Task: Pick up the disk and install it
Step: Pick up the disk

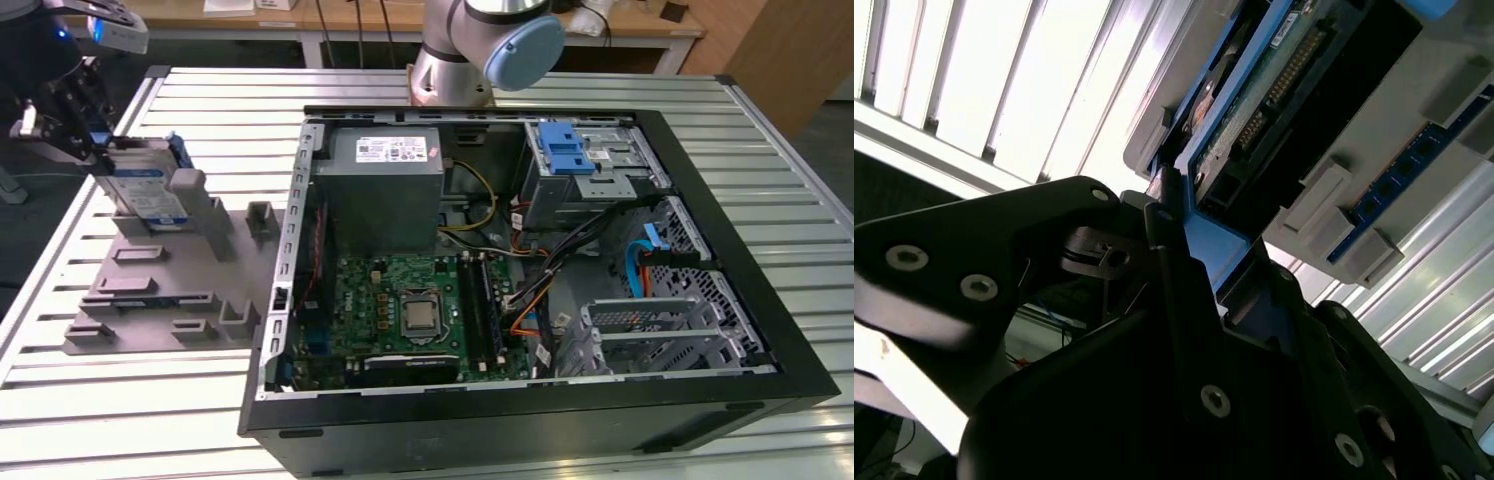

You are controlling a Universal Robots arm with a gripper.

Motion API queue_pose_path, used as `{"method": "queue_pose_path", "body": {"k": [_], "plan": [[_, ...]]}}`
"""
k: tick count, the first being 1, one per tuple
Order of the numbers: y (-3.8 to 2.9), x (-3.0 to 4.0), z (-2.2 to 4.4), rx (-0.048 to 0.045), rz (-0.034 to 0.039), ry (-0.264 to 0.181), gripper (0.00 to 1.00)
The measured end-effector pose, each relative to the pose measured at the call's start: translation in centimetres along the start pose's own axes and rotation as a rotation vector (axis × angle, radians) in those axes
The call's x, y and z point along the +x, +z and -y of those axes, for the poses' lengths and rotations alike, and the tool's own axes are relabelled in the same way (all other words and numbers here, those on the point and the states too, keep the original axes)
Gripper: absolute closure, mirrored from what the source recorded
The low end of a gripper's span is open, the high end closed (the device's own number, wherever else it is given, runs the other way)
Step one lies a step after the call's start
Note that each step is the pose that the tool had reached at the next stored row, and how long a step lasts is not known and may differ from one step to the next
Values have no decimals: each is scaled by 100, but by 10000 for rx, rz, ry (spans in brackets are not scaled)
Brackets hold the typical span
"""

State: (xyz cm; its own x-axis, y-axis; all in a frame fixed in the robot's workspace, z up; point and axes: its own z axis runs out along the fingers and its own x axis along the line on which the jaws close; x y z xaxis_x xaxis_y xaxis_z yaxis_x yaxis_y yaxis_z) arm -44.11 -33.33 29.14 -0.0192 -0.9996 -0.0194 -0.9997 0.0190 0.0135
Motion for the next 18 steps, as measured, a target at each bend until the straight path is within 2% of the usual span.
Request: {"method": "queue_pose_path", "body": {"k": [10,18], "plan": [[-53,-1,0,0,0,0,64],[-123,-4,-1,1,0,0,64]]}}
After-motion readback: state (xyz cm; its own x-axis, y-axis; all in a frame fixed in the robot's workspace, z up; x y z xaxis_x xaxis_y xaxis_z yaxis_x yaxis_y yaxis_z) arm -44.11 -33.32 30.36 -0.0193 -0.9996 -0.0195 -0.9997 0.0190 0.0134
